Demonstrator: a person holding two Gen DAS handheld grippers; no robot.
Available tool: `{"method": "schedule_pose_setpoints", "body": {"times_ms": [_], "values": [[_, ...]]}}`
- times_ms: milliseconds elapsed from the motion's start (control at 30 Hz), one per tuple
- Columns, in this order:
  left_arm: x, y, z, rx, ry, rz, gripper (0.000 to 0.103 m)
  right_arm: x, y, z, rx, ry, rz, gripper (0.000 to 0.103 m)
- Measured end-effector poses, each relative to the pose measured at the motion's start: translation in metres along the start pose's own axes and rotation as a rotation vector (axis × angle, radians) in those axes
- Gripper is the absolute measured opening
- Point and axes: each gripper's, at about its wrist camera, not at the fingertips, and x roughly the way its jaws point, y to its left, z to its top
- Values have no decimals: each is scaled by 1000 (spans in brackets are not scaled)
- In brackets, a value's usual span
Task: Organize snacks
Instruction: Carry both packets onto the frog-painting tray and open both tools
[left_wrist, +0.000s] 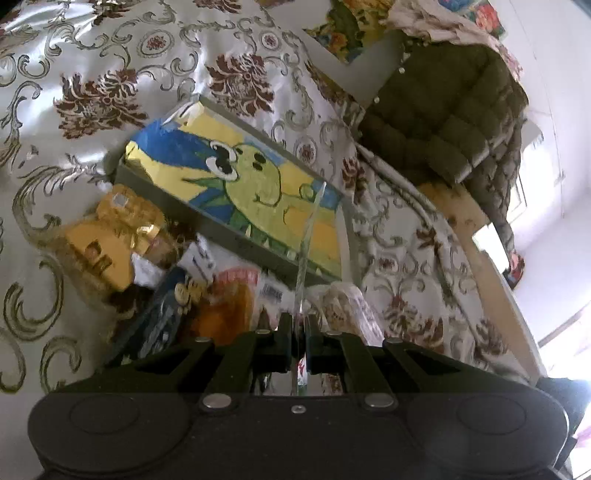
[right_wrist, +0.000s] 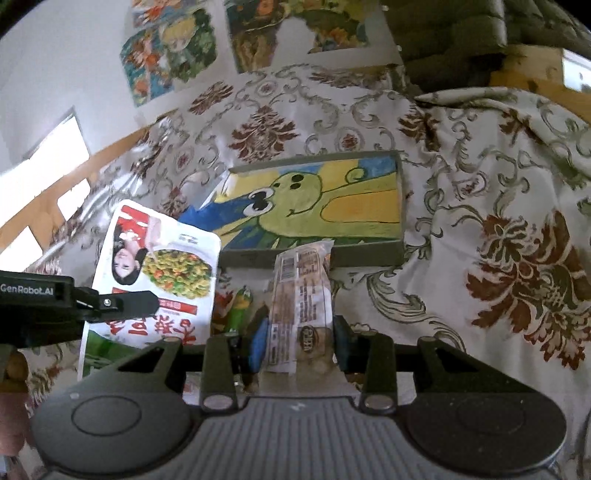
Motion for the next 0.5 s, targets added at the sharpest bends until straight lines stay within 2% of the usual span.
{"method": "schedule_pose_setpoints", "body": {"times_ms": [133, 267, 500], "values": [[13, -5, 19, 21, -17, -8, 6, 6, -7, 9, 48, -27, 21, 41], [31, -4, 38, 1, -49, -36, 6, 15, -14, 18, 94, -47, 41, 41], [71, 6, 76, -31, -135, -69, 6, 41, -27, 46, 190, -109, 61, 41]]}}
